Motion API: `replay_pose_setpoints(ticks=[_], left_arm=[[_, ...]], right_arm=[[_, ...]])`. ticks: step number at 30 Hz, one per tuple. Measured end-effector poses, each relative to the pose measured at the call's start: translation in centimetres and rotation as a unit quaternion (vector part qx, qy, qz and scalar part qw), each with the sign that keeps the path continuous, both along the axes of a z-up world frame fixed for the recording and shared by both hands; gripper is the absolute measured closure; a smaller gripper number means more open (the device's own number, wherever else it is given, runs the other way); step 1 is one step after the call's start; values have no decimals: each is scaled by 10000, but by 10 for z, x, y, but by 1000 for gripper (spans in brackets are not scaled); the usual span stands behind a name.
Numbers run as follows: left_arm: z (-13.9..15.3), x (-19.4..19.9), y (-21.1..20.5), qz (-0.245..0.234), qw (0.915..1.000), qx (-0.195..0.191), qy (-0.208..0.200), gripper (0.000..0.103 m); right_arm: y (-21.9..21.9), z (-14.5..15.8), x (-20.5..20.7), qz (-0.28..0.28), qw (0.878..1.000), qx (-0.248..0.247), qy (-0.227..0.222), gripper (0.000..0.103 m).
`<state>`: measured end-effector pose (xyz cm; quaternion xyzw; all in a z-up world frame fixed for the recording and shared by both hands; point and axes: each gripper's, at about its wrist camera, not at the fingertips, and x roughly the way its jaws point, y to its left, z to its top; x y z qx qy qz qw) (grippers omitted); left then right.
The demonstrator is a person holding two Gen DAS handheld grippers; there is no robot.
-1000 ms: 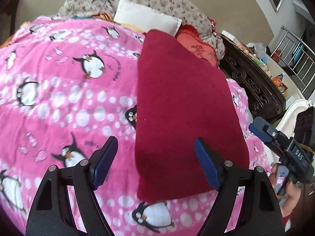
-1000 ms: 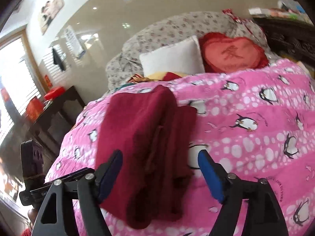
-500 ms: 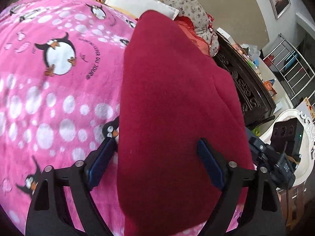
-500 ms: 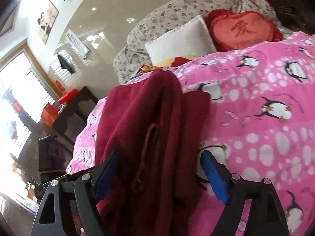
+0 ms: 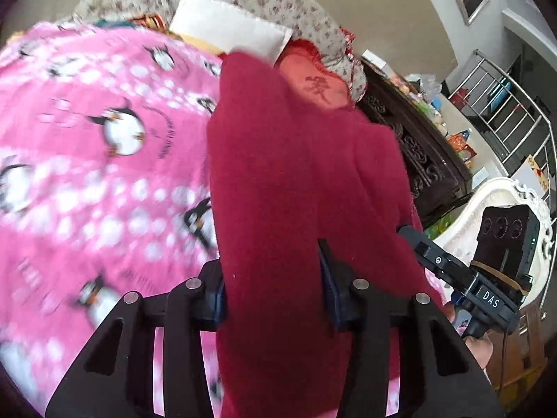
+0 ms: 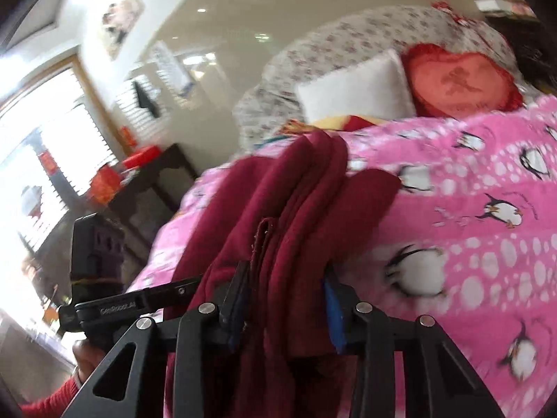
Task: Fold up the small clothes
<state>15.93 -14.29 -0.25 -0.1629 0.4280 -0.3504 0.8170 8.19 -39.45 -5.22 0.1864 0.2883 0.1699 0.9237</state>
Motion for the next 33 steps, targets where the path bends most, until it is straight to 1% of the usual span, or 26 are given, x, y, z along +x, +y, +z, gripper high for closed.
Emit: replay_pose_setpoints(ticks=[2,3,5,6,8,9,11,12,13,14,15,17,18,20,21,22,23,24,25,26,28,29,30,31,32,33], left_arm=[[9,-23,22,74,9998,92,135,61],[12,-34,30,116,9998,142,110,61],[15,-60,49,230,9992,299,-109,61],[13,-72,57,335,9983,439,-192,61],[-1,-84,68,557,9958,706,-175,60],[-11,-86,70,606,9946,839,-98,60],[-32,-86,69,649,9901,1240,83,60],[-38,-89,73,792,9873,1374,11,54],[-38,-93,79,935,9872,1289,-84,53],[-38,-95,82,971,9884,1166,-64,52],[-36,-97,86,1006,9897,1022,3,51],[-31,-102,92,1151,9894,884,-26,48],[-29,-105,94,1228,9886,869,-100,46],[-26,-112,95,1297,9872,895,-228,46],[-25,-119,99,1303,9870,902,-273,46],[-24,-122,99,1303,9869,900,-310,46],[-22,-118,97,1308,9867,906,-322,46],[-21,-119,97,1324,9864,920,-323,46],[-21,-119,95,1326,9865,913,-301,46],[-22,-117,96,1318,9868,893,-298,45],[-22,-121,91,1310,9867,873,-410,34],[-24,-122,88,1297,9865,886,-460,32],[-28,-122,84,1309,9853,956,-534,30],[-34,-123,78,1325,9827,1142,-604,30],[-38,-123,74,1303,9813,1286,-602,30],[-43,-122,71,1234,9813,1378,-539,30]], right_arm=[[16,7,-18,191,9997,127,10,66],[24,8,-26,324,9994,151,-15,66],[46,5,-44,507,9987,38,-99,65],[54,-1,-47,558,9984,2,-82,63],[66,-21,-46,556,9980,-2,312,53],[68,-32,-45,325,9975,-170,608,51],[65,-34,-57,41,9978,-266,601,51],[62,-29,-67,21,9985,-186,515,50],[60,-23,-77,56,9990,-82,428,50],[61,-16,-87,129,9994,-11,314,50],[67,-11,-96,202,9995,-70,253,50],[83,-9,-103,403,9984,-271,303,50],[91,-10,-104,549,9974,-314,354,50],[113,-19,-107,900,9939,-337,549,50],[119,-25,-106,945,9927,-402,632,54],[126,-31,-102,962,9913,-559,706,70],[136,-39,-99,938,9888,-898,737,81],[141,-44,-99,851,9862,-1227,712,94],[141,-46,-102,840,9860,-1277,665,95],[137,-43,-107,862,9869,-1227,588,95],[130,-35,-124,785,9879,-1295,325,96],[128,-36,-127,701,9877,-1360,324,96],[127,-43,-125,668,9867,-1415,438,96],[125,-59,-117,692,9831,-1539,707,96],[125,-69,-109,696,9809,-1603,860,96],[123,-73,-106,706,9818,-1517,903,96]])
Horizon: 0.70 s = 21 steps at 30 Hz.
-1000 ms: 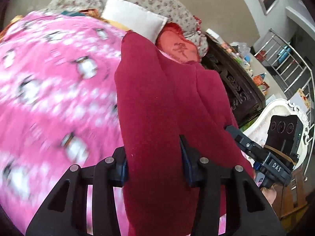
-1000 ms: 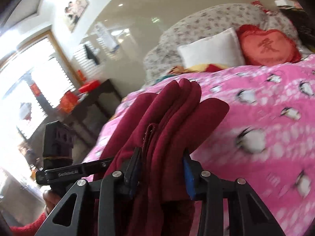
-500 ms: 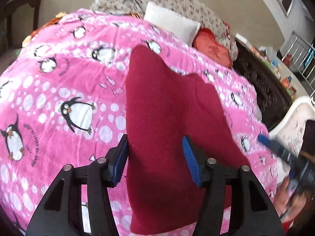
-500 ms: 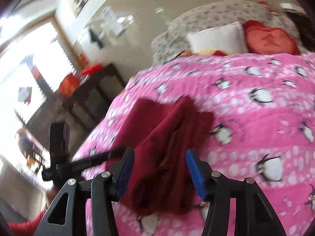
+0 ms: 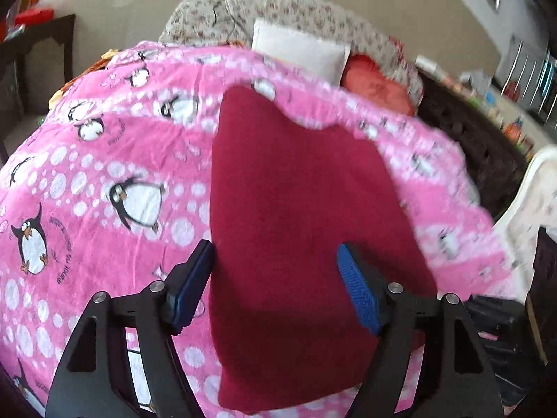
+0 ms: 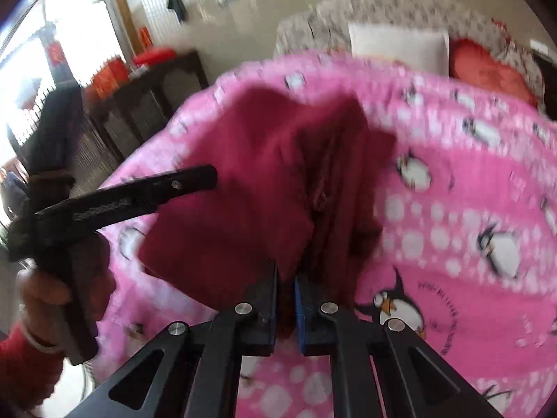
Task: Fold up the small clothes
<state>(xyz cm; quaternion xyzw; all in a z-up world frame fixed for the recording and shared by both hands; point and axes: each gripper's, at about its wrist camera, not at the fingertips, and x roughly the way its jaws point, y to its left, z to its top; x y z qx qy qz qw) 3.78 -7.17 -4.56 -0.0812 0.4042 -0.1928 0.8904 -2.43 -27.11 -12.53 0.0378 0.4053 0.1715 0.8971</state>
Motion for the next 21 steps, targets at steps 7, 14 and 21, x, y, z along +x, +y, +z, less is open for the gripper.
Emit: replay_pose_setpoints(ticks=[7,14,21], left_arm=[[2,-2,7,64,9999,-155,30,30],[-6,-4,4,116,9998,-144,-2,26],[-11,-4,2,93,9996,-284,14,21]], right_arm=[[-20,61,12,-278,9955,421,-802,53],[-20,40,112,-680,9962,545,-15,79],[-12,42,118,-445,9981,-150,-396,95]])
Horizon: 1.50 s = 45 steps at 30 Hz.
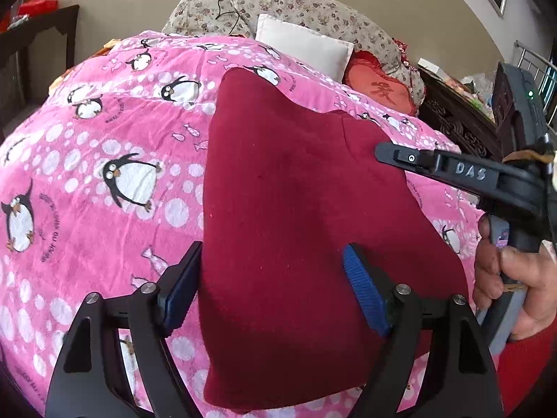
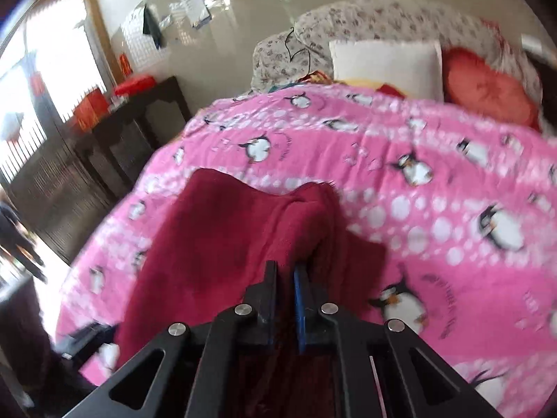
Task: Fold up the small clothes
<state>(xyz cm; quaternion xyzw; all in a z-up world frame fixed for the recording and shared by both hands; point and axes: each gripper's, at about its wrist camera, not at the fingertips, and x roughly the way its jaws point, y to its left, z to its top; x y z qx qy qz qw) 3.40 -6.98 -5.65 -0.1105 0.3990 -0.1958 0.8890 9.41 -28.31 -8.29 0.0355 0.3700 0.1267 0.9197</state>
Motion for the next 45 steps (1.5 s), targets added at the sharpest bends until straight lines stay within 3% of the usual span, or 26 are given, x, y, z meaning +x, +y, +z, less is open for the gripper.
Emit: replay_pose_setpoints(ticks=[3,9,15,18,21,22,25,31,35,38,42,45], left_arm=[[-9,5,-4,-44,9997,-158,162,21],[-4,-4,-8,30,10000,88,19,21],[-2,-6,-7,101,9998,160,36,21],[2,-10,-6,118,9997,230,16,21],[4,-15,-4,121,9994,319,-35,21],[5,-17,-3,108,9993,352,-65,21],[2,-19,-5,98,9990,430,-21,21],[17,-29,-2,235,9974,616,-283,21],[25,-34,3,427,9947,801,-483,21],[31,-38,6,572,9916,956,-663,21],[37,-43,13,800,9874,1023,-900,21],[39,-45,16,865,9869,967,-957,21]], right_arm=[[-1,-18,11,-242,9986,-462,70,96],[-17,5,-15,-311,9994,149,-23,95],[14,38,-66,465,9979,223,-379,95],[30,26,-70,706,9972,152,-187,95],[32,-1,-71,429,9985,-325,51,95],[27,-15,-72,293,9984,-464,110,89],[14,-33,-65,221,9994,-138,224,87],[12,-4,-96,197,9993,281,-118,84],[21,9,-113,139,9989,240,-381,84],[25,20,-121,-8,9981,133,-594,78],[26,26,-129,-188,9967,201,-768,60],[27,24,-128,-192,9971,200,-711,59]])
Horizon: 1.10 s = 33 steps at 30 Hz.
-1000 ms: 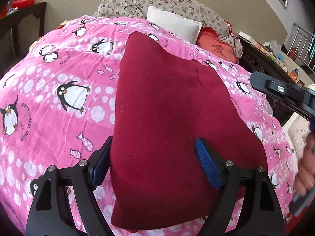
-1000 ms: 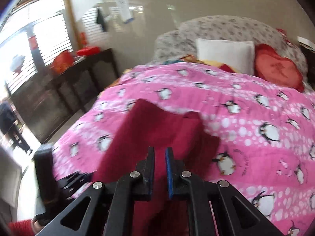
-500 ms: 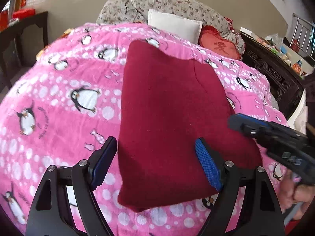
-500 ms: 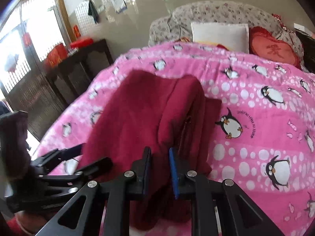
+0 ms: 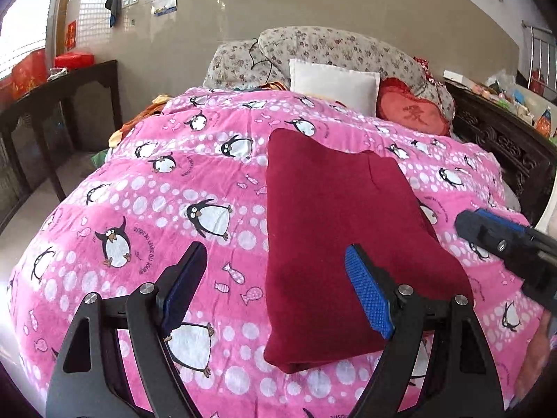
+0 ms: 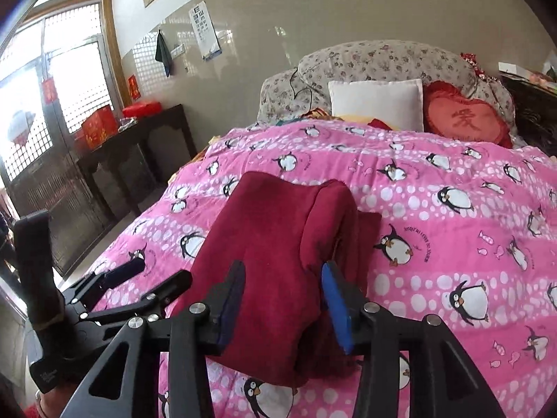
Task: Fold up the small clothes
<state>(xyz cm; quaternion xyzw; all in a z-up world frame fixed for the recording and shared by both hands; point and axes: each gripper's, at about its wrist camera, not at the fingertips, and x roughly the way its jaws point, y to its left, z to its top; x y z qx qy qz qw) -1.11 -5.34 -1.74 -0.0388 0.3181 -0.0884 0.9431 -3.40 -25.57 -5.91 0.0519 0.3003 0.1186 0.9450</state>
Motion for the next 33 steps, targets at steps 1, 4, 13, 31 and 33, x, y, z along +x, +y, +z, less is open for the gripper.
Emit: replay_pose_setpoints(ticks=[1,4,13,31,33], left_arm=[[0,0,0,3,10000,-8,2,21],[1,-2,-1,4,10000,59,-11,21],[3,-5,-4,68,9998,168,-131,21],[3,-4,-5,1,9999,131,-76,21],[4,-4,-6,-9,9998,152,-88,21]], right_arm=[[1,-1,0,3,10000,-28,36,59],[1,-2,-1,1,10000,-40,21,59],[-7,1,-7,-96,9999,-67,62,57],[0,-5,-7,-27,9998,-111,164,56],[0,-5,-7,-24,9998,-115,150,56]])
